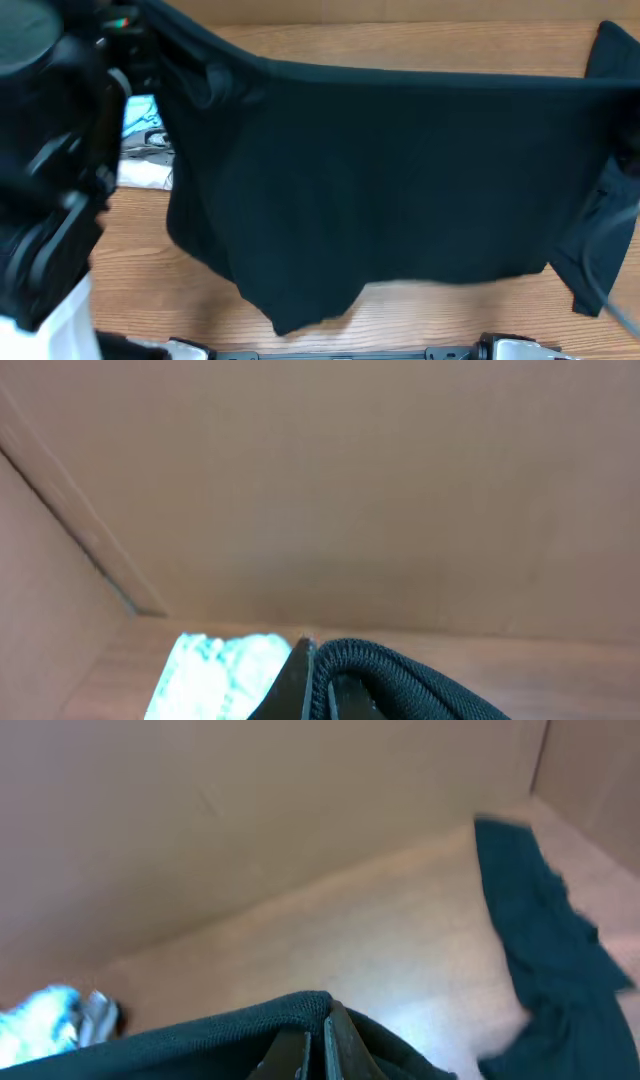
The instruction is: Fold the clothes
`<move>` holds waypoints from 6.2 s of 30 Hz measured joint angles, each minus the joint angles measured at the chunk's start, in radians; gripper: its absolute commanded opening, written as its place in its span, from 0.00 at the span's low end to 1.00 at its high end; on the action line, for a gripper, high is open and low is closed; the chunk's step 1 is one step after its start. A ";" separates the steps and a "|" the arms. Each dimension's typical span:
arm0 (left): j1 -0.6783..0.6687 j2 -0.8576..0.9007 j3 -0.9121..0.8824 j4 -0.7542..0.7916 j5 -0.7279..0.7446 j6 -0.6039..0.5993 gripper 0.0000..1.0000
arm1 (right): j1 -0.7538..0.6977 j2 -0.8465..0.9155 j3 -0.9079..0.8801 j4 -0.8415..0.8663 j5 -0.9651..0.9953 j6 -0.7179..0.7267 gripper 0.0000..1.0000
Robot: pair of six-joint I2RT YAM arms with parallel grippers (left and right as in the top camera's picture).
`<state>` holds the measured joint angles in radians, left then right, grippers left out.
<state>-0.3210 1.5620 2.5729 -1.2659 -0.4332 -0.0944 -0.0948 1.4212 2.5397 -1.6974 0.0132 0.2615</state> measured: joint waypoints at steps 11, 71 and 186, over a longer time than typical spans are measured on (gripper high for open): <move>0.000 0.344 -0.001 -0.101 0.001 -0.004 0.04 | -0.001 0.189 -0.449 0.108 0.002 0.000 0.04; 0.051 0.894 -0.002 -0.269 0.222 -0.012 0.04 | -0.108 0.637 -0.775 0.576 -0.006 -0.035 0.10; 0.258 0.882 -0.519 -0.090 0.441 -0.296 0.04 | 0.592 0.896 -0.756 1.258 -0.374 -0.266 0.25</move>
<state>-0.0628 2.4443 2.0537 -1.3560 0.0082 -0.3908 0.4976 2.3173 1.7832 -0.4393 -0.3607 -0.0044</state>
